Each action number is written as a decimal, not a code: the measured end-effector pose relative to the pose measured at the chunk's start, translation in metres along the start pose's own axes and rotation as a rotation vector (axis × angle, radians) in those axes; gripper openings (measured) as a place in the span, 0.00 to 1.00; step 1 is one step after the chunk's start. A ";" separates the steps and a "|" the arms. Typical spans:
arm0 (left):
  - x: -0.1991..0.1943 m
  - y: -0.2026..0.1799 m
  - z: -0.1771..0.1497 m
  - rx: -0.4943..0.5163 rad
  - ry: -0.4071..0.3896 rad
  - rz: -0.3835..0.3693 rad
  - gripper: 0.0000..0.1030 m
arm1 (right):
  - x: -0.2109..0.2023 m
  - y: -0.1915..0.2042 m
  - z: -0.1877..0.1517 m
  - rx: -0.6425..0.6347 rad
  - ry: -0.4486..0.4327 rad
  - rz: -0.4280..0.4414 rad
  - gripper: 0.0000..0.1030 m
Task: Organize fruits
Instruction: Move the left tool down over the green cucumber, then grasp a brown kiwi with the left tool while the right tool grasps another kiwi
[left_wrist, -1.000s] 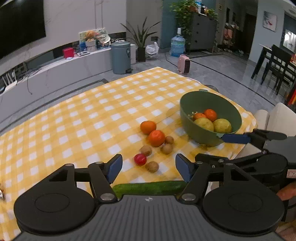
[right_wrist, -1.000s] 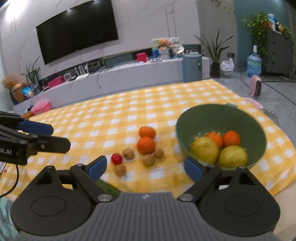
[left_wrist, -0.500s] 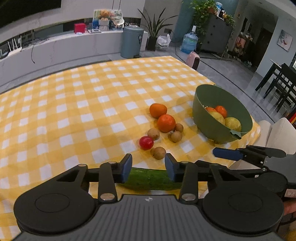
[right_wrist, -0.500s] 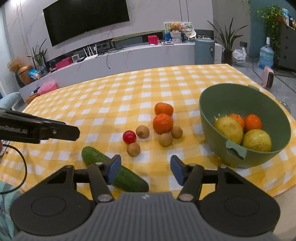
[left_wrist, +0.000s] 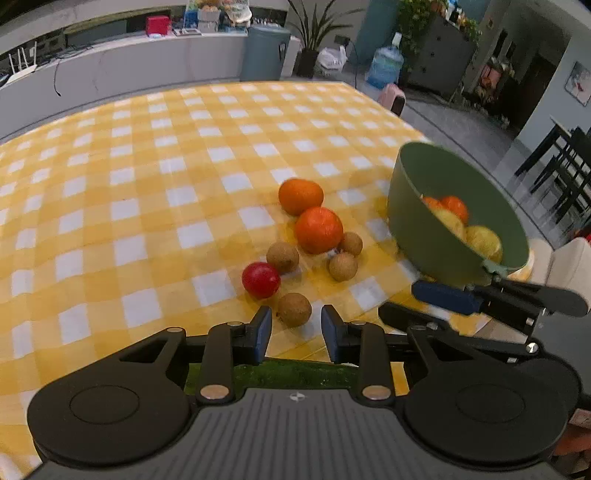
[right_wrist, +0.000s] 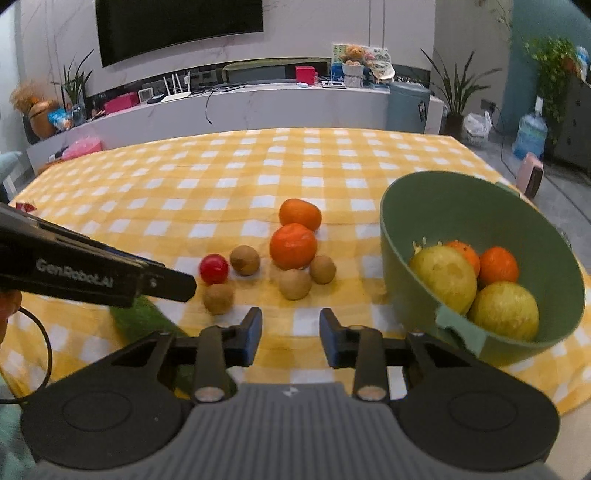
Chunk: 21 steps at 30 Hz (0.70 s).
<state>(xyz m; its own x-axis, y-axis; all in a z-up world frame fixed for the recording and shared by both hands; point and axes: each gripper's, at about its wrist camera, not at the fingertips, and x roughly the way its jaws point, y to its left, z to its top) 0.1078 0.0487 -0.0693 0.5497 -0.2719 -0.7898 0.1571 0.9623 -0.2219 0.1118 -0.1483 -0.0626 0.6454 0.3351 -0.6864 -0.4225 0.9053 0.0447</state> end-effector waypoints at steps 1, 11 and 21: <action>0.004 -0.001 0.000 0.005 0.009 0.007 0.35 | 0.002 -0.001 0.000 -0.005 -0.001 0.001 0.30; 0.026 -0.002 0.006 -0.024 0.046 0.026 0.35 | 0.023 0.009 -0.002 -0.195 -0.026 -0.038 0.31; 0.037 -0.005 0.008 -0.013 0.079 0.041 0.29 | 0.039 0.007 -0.003 -0.255 -0.023 -0.011 0.31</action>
<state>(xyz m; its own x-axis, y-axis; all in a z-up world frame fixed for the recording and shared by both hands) 0.1333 0.0337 -0.0927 0.4890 -0.2319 -0.8409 0.1251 0.9727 -0.1955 0.1320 -0.1298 -0.0913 0.6638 0.3342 -0.6691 -0.5605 0.8147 -0.1491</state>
